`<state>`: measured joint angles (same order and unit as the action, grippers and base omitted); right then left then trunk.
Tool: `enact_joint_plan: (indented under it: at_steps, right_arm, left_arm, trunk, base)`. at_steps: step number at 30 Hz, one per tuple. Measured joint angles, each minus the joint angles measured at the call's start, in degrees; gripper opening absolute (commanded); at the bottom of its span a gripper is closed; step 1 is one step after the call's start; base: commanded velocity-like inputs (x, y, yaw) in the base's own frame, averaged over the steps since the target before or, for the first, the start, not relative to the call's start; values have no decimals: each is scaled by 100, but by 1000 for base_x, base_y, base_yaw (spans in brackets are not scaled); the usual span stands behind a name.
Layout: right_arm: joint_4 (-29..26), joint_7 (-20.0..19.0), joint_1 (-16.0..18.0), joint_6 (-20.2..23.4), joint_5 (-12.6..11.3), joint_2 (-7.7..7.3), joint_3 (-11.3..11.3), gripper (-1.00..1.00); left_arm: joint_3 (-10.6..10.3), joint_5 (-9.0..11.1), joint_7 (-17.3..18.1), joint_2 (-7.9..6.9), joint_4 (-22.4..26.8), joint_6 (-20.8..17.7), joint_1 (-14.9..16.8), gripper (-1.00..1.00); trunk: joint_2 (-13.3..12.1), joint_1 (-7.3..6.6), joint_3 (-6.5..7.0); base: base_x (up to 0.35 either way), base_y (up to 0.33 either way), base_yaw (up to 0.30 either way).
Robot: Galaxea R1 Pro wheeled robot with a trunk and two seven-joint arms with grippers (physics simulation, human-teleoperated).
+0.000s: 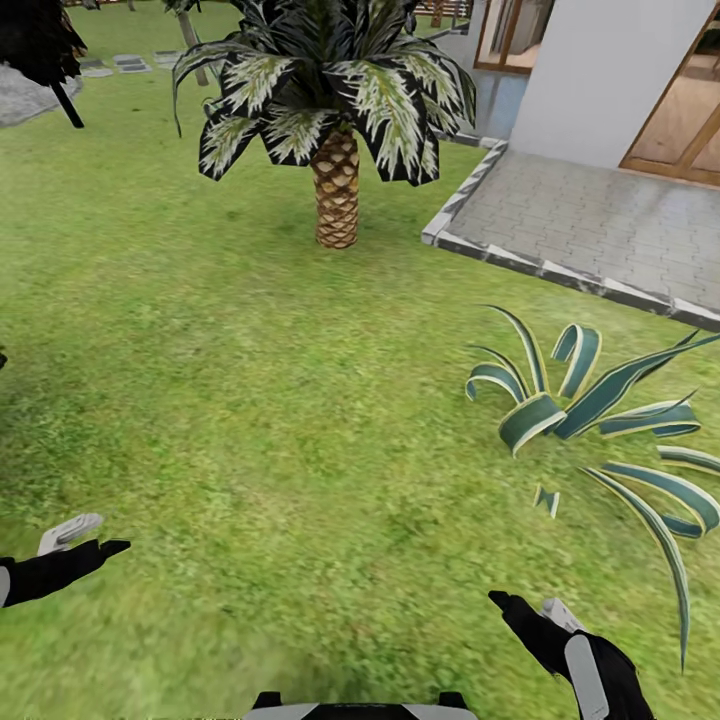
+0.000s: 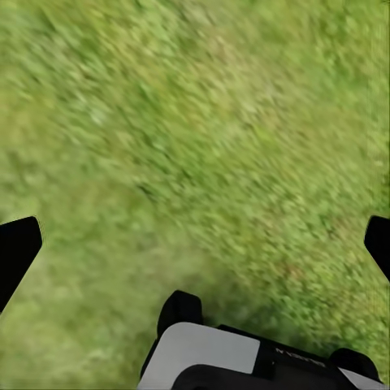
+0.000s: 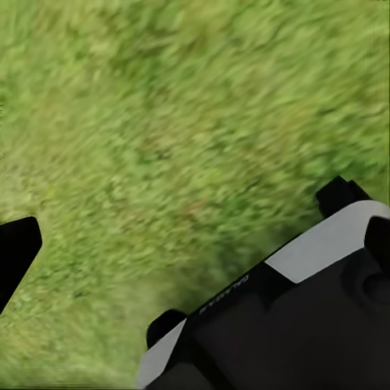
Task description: Take the three Easter eggs out of the wicker basket on the lawn in the garden, then place them on the lawn next to a single tree (choose any tree) so that all three eggs are next to the same tree and none are left in the basket.
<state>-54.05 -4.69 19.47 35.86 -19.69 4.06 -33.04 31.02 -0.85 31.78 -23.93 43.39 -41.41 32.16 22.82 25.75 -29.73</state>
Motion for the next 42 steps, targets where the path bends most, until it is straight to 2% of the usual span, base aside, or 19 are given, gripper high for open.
enact_joint_plan:
  at_steps: [6, 31, 42]
  right_arm:
    - [3, 7, 0, -8, -2, -15, 139, 100]
    - [5, 0, 0, 0, -2, -26, 160, 100]
    - [3, -1, -1, -9, 5, -22, 167, 100]
  left_arm:
    - [0, 0, 2, 0, 0, 0, 2, 100]
    - [-5, 0, -43, 52, 35, -23, 3, 100]
    - [-9, -8, -67, 78, 34, -28, 5, 100]
  trunk:
    - [0, 0, 30]
    - [0, 0, 158]
    - [0, 0, 175]
  base:
    - [-15, 0, 240]
    - [-25, 0, 238]
    - [0, 0, 38]
